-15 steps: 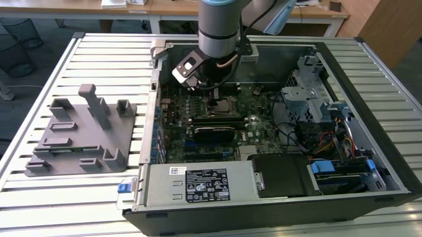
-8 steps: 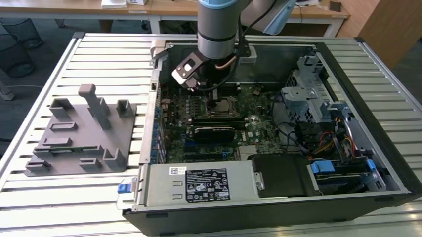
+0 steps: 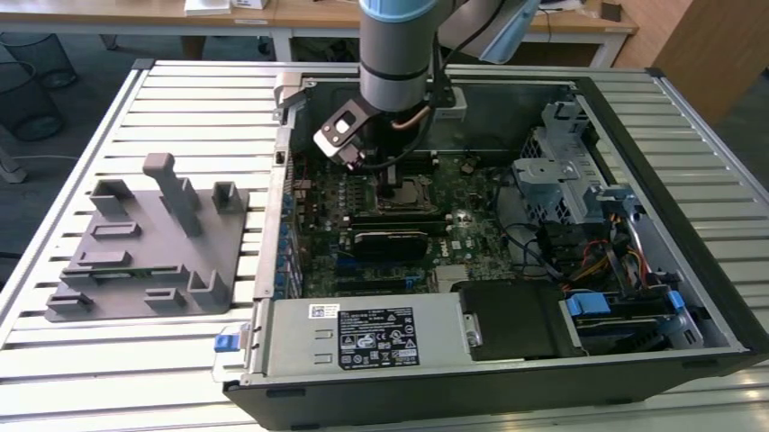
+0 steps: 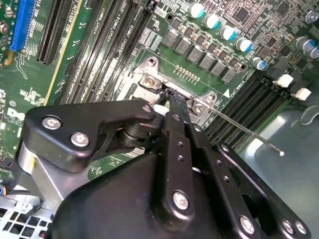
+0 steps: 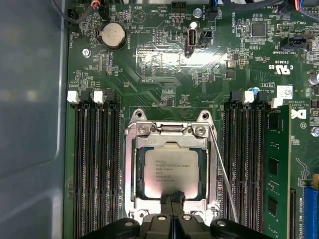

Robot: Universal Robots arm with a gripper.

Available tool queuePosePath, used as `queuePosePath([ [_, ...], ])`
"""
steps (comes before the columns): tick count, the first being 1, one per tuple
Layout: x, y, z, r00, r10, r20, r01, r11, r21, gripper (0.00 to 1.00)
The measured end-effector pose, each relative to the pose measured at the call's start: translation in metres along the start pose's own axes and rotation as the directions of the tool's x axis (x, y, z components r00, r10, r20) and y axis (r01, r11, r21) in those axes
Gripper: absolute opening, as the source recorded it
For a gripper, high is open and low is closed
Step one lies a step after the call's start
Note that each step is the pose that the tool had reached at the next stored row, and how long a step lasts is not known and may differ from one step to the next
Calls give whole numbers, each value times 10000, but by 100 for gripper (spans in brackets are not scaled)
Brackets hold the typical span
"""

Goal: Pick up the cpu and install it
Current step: 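Close the cpu cover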

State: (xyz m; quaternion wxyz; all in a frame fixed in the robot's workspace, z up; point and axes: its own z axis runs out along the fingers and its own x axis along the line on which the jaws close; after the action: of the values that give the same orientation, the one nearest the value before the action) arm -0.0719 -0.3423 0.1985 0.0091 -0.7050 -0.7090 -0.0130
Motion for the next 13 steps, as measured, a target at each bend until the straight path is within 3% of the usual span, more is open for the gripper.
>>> queuePosePath([
  [5, 0, 0, 5, 10000, 1, 0, -1, 10000, -4, 11],
  [10, 3, 1, -71, 10000, 1, 2, -1, 10000, -2, 11],
  [13, 3, 1, -73, 10000, 0, 0, 0, 10000, -4, 11],
])
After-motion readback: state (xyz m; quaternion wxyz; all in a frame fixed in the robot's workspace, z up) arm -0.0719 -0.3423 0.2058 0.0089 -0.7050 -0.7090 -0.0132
